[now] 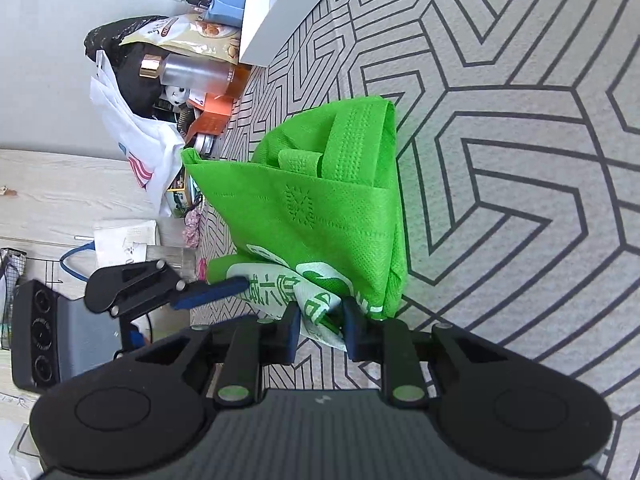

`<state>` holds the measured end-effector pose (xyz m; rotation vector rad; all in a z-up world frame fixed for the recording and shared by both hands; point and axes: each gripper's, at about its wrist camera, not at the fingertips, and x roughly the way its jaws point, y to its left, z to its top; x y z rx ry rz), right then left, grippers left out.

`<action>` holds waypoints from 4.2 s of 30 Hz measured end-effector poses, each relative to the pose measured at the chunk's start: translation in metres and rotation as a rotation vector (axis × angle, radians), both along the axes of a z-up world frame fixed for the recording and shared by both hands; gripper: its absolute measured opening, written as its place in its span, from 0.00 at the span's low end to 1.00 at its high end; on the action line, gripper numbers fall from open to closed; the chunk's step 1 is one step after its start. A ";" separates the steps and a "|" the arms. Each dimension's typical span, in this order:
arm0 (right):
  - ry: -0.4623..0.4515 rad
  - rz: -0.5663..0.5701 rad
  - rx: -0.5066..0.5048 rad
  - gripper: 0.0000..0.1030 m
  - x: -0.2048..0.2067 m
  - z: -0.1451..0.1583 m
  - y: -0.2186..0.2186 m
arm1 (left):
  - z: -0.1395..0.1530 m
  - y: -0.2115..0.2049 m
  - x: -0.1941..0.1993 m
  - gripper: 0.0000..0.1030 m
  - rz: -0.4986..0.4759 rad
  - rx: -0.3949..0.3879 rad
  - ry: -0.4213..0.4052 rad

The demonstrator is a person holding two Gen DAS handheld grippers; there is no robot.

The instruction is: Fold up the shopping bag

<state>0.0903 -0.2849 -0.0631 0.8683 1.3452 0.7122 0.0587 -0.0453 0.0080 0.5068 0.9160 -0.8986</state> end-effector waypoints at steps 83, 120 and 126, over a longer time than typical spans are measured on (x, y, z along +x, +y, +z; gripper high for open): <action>-1.271 0.770 -0.975 0.34 -0.104 0.057 0.128 | 0.032 0.032 0.037 0.49 0.111 -0.241 0.025; 0.025 0.059 0.103 0.31 0.061 -0.019 -0.035 | 0.000 -0.029 0.064 0.56 -0.095 -0.062 -0.315; 0.021 0.061 0.118 0.31 0.061 -0.021 -0.037 | 0.012 -0.044 0.046 0.57 -0.200 -0.041 -0.416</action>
